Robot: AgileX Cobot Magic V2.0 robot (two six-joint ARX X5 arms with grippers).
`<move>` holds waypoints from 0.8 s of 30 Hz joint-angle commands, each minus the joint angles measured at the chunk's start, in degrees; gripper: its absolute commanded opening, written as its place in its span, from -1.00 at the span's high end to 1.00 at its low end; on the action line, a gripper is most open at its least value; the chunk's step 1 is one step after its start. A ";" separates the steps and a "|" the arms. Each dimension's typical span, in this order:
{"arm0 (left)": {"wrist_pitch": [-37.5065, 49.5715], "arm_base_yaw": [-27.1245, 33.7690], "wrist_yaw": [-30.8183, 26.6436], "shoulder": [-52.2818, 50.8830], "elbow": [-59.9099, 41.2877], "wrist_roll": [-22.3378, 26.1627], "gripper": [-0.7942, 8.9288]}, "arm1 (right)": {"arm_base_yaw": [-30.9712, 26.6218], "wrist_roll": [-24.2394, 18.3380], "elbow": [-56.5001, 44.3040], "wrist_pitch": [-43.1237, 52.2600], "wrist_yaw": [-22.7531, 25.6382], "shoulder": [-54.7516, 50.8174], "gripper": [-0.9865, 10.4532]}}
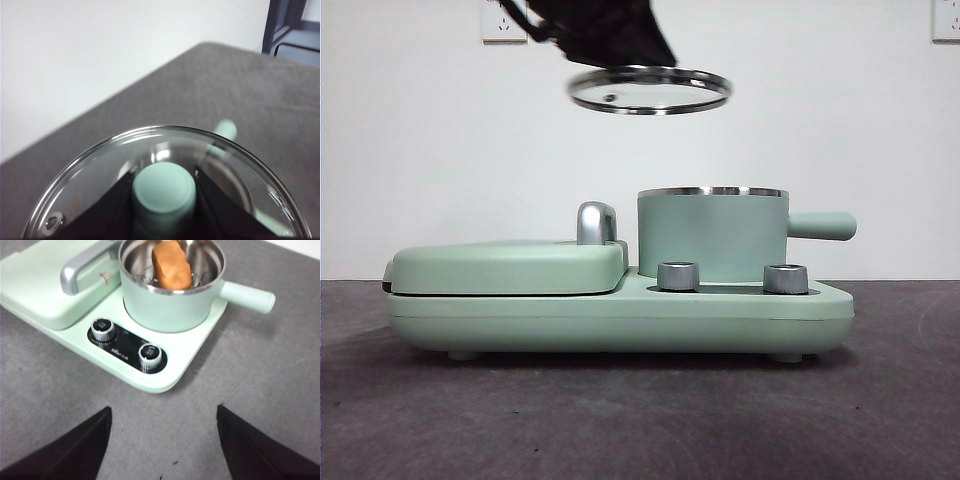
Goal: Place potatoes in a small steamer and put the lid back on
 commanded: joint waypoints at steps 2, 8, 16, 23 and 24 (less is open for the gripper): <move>3.65 -0.57 1.66 5.84 5.55 0.96 0.81 | 0.26 1.16 0.31 0.22 0.13 0.26 0.26; 6.93 -0.59 2.67 12.41 9.57 1.01 0.81 | 0.26 1.27 0.31 0.26 0.31 0.26 0.26; 9.05 -0.85 3.06 16.26 10.49 0.98 0.81 | 0.26 1.25 0.31 0.24 1.68 0.33 0.26; 9.18 -1.01 4.57 17.20 10.49 0.96 0.81 | 0.26 1.25 0.31 0.26 1.79 0.33 0.26; 9.20 -1.03 4.61 17.38 10.49 0.96 0.81 | 0.26 1.25 0.31 0.26 1.79 0.33 0.26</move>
